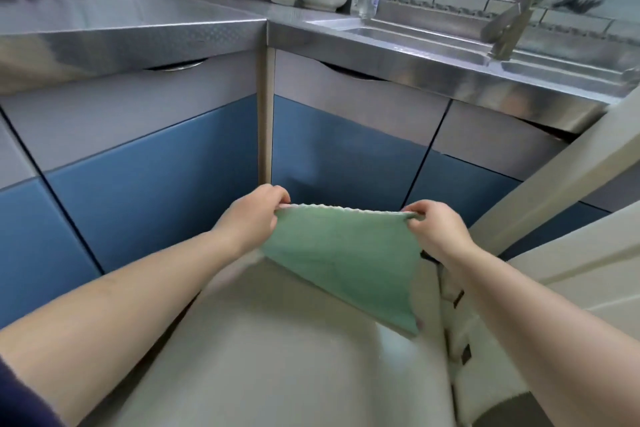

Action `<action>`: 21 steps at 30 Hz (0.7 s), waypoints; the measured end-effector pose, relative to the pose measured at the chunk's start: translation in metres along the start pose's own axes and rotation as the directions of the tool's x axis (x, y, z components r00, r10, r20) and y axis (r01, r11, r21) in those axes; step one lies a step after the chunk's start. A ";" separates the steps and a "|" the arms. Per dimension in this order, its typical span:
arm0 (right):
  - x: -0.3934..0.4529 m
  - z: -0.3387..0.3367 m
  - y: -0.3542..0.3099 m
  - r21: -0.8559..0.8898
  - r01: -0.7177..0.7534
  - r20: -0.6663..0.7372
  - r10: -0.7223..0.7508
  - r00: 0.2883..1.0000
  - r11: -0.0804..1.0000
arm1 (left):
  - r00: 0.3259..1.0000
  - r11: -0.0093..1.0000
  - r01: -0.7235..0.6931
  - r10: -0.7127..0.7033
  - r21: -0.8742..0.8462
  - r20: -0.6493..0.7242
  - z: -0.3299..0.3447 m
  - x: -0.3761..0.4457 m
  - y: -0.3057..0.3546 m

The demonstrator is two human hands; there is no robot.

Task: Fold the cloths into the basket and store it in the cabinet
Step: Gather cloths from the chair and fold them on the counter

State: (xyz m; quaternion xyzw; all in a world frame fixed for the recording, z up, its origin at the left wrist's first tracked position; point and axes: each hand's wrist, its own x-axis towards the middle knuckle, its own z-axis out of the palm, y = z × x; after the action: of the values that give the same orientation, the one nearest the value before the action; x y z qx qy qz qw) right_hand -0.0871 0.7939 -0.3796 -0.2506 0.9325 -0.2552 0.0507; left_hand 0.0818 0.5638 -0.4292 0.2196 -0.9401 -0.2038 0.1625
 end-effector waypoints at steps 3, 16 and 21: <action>0.023 -0.028 -0.009 -0.032 0.047 -0.056 -0.049 0.997 0.998 | 0.997 0.999 -0.003 -0.001 -0.052 -0.083 -0.028 0.023 0.008; 0.025 -0.087 -0.046 0.172 0.233 -0.296 -0.175 0.939 0.957 | 0.910 0.972 -0.098 0.001 -0.214 -0.414 -0.123 0.045 0.038; -0.016 -0.052 -0.022 0.246 0.272 -0.235 -0.215 0.948 0.930 | 0.953 0.956 -0.060 -0.031 -0.288 -0.302 -0.100 0.003 0.019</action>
State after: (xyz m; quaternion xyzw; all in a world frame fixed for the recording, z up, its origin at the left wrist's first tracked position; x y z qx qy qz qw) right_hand -0.0750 0.8086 -0.3238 -0.3278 0.8496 -0.4108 -0.0432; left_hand 0.1120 0.5465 -0.3336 0.2147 -0.8648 -0.3038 0.3371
